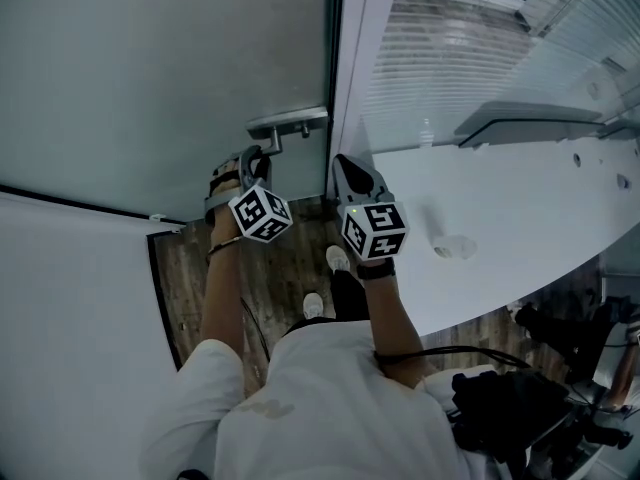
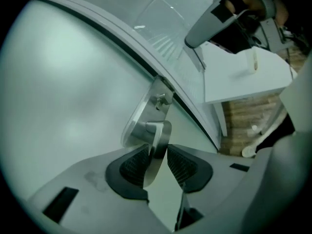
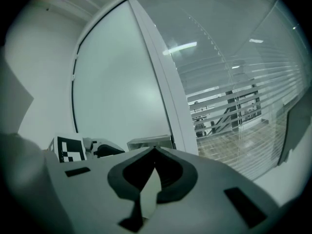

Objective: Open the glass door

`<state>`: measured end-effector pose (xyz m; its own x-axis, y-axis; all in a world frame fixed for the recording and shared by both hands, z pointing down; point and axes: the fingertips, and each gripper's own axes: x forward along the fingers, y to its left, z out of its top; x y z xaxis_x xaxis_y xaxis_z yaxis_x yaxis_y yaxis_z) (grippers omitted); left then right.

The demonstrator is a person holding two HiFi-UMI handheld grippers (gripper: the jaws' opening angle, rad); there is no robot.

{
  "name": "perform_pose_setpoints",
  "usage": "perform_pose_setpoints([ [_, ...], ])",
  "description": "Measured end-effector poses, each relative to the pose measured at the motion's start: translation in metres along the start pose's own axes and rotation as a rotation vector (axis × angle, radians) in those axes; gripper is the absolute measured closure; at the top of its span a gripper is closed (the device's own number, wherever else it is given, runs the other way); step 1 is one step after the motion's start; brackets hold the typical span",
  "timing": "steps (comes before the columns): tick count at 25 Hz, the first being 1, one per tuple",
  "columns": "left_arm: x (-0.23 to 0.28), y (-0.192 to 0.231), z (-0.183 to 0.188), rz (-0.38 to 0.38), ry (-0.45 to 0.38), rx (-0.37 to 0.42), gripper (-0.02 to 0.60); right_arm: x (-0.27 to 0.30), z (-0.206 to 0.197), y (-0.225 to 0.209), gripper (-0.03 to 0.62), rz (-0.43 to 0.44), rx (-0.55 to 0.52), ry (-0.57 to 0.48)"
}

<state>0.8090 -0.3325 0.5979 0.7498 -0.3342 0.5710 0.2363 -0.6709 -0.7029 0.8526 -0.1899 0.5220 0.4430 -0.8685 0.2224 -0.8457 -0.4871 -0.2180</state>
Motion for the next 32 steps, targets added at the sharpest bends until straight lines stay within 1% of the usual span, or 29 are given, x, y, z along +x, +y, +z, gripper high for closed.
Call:
perform_pose_setpoints([
  [1, -0.001, -0.001, 0.001, 0.021, -0.021, -0.046, 0.475, -0.001, -0.001, 0.0, 0.599, 0.0, 0.004, 0.0],
  [3, -0.002, 0.001, 0.001, 0.015, -0.056, -0.114, 0.471, -0.002, 0.001, 0.0, 0.599, 0.002, 0.005, -0.001],
  [9, 0.003, 0.005, 0.003, -0.109, -0.053, -0.19, 0.472, -0.008, 0.008, -0.015, 0.599, -0.027, 0.043, -0.009],
  [14, 0.001, 0.008, 0.002, -0.112, -0.098, -0.279, 0.471, -0.021, 0.01, -0.029, 0.599, -0.054, 0.054, -0.02],
  [17, 0.002, 0.008, 0.004, -0.145, -0.14, -0.344, 0.469, -0.027, 0.01, -0.035, 0.599, -0.071, 0.067, -0.028],
  [20, 0.004, 0.004, 0.003, -0.177, -0.174, -0.411, 0.468, -0.034, 0.008, -0.031, 0.599, -0.067, 0.068, -0.024],
  [23, 0.002, 0.004, 0.002, -0.156, -0.183, -0.415, 0.468, -0.037, 0.009, -0.023, 0.599, -0.052, 0.057, -0.027],
  [27, -0.004, -0.004, 0.001, -0.151, -0.159, -0.375, 0.468, -0.046, 0.013, -0.019, 0.599, -0.056, 0.049, -0.042],
  [32, -0.017, -0.01, -0.002, -0.126, -0.138, -0.331, 0.468, -0.059, 0.025, -0.019, 0.599, -0.078, 0.038, -0.067],
])
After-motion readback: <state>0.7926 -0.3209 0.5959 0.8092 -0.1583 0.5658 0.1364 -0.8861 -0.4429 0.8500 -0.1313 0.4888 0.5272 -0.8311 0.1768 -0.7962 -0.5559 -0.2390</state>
